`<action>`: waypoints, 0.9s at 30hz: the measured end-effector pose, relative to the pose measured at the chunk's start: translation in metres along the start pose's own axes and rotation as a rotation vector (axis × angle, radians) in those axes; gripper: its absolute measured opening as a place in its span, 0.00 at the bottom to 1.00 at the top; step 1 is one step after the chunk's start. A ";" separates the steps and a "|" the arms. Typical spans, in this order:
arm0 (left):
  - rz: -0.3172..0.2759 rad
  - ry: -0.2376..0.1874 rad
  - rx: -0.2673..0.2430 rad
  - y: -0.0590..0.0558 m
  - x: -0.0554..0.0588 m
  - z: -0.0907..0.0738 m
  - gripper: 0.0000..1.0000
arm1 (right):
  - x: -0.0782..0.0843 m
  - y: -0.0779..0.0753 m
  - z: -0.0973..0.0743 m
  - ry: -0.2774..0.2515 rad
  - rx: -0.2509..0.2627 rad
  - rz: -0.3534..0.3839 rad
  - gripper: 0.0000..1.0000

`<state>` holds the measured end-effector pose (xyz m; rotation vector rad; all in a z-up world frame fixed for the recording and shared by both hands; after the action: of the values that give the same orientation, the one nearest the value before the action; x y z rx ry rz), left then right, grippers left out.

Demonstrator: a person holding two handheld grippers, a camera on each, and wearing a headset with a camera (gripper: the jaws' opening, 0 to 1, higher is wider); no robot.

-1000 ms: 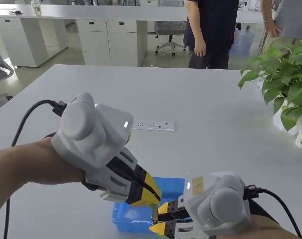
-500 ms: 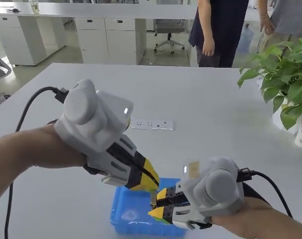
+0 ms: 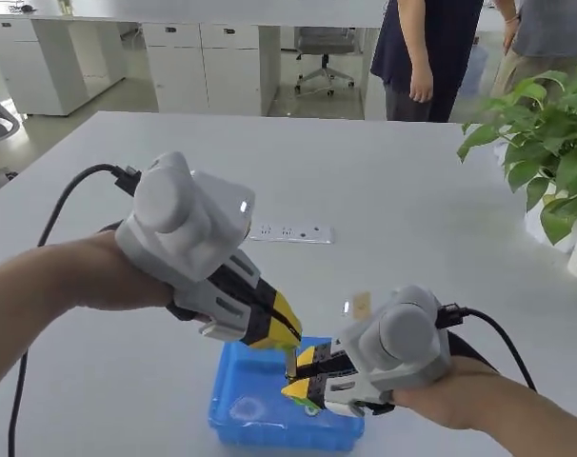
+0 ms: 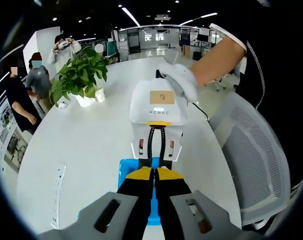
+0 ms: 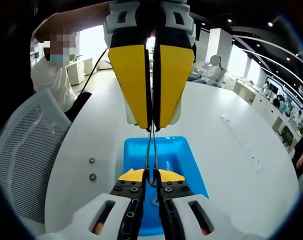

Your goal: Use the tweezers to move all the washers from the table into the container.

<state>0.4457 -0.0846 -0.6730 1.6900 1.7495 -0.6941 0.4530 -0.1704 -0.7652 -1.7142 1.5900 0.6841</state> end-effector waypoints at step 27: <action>-0.048 0.022 0.009 0.016 0.033 0.028 0.04 | 0.031 -0.009 0.028 0.056 -0.070 0.021 0.10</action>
<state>0.4631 -0.0820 -0.7154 1.6715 1.8102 -0.7083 0.4678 -0.1679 -0.8051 -1.7837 1.6427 0.7153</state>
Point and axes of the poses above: the centre of the closed fingertips' face, and the gripper's own axes: z roughly forward along the fingers, y roughly to its left, x roughly out of its underside, the point moved 8 cm from there along -z, roughly backward along the fingers, and after that the axes turned 3 degrees about -z, right-handed, at the moved point
